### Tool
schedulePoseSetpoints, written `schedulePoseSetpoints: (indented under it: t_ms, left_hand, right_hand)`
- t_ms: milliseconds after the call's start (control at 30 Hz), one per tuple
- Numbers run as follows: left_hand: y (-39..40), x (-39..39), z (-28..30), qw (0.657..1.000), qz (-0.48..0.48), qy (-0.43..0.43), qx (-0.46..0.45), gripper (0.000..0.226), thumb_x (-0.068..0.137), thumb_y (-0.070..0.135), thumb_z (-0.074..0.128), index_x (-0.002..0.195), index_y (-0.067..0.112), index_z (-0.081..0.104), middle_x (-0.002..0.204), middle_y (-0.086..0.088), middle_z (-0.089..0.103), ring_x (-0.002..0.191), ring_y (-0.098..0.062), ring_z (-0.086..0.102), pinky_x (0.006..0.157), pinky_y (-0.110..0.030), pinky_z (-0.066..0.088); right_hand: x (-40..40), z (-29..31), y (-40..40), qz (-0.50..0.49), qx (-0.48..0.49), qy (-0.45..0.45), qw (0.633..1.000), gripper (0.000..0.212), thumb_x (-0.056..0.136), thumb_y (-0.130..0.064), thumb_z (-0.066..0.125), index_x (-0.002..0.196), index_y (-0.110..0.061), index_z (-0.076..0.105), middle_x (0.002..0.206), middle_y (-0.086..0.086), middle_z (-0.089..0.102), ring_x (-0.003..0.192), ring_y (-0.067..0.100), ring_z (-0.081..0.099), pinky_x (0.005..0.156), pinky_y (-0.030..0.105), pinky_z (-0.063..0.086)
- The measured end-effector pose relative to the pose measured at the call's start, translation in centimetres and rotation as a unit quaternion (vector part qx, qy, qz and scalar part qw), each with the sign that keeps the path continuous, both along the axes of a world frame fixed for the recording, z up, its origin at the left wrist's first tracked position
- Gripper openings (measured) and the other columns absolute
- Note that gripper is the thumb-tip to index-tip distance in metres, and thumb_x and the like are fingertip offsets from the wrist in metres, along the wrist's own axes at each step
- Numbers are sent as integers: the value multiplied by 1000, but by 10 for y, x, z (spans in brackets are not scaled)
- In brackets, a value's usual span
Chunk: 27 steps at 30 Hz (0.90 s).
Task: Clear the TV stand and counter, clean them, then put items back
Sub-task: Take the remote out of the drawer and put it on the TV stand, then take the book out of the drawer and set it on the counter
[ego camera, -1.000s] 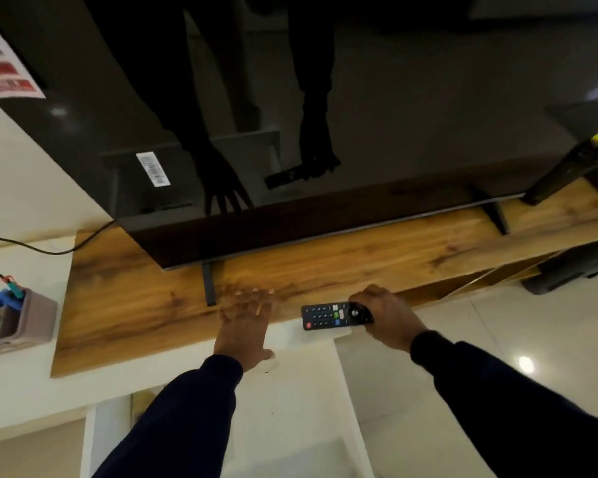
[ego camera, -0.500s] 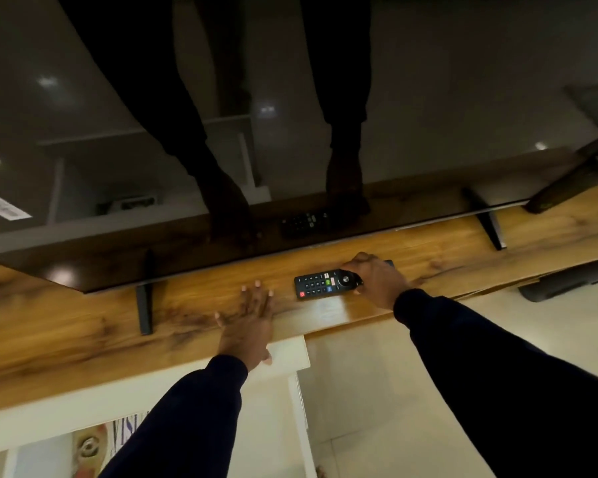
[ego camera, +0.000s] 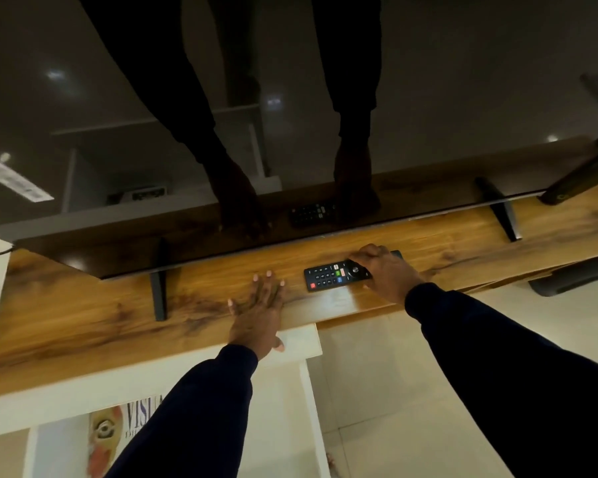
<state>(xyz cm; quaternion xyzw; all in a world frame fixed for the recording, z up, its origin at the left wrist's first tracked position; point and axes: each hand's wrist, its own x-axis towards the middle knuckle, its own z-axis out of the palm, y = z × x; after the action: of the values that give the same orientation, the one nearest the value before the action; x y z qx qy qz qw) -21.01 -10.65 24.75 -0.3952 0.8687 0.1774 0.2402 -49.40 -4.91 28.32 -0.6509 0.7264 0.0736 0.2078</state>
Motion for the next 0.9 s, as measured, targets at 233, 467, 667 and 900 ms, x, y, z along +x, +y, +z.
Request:
schedulePoseSetpoints:
  t_ms: [233,467,667,900]
  left_hand:
    - [21,94,5,989,25,111,-94,80,100,52,46,159,19,2,167,-11,-10,154,-32,-11,123,-59,8]
    - [54,244,10,947,75,241,-201,17,76,0,80,86,6,68,97,-10,62,91,-31,59,69,-42,55]
    - [74,350,-23,950,185,226,-110,21,79,14,81,85,9,62,88,-7,61,84,-29,59,62,-41,53]
    - [94,421,-113,894,391,187,111,72,85,28,78,142,4,41,135,-16,54,122,-33,53,93,-30,43]
  right_hand:
    - [58,9,15,2,-86,16,996,55,96,-32,65,146,-15,48,142,8,50,132,26,47,111,41,44]
    - [214,-6,43,38,-289,-14,956,17,96,-25,65,103,-9,69,97,9,67,84,29,65,71,37,55]
    - [357,-60,66,62,-273,-81,957,16,97,-25,60,89,-15,69,82,1,64,69,23,62,59,35,52]
    - [467,-163,82,-173,102,-267,943,35,94,-35,71,117,-9,66,109,8,72,94,21,67,86,32,54]
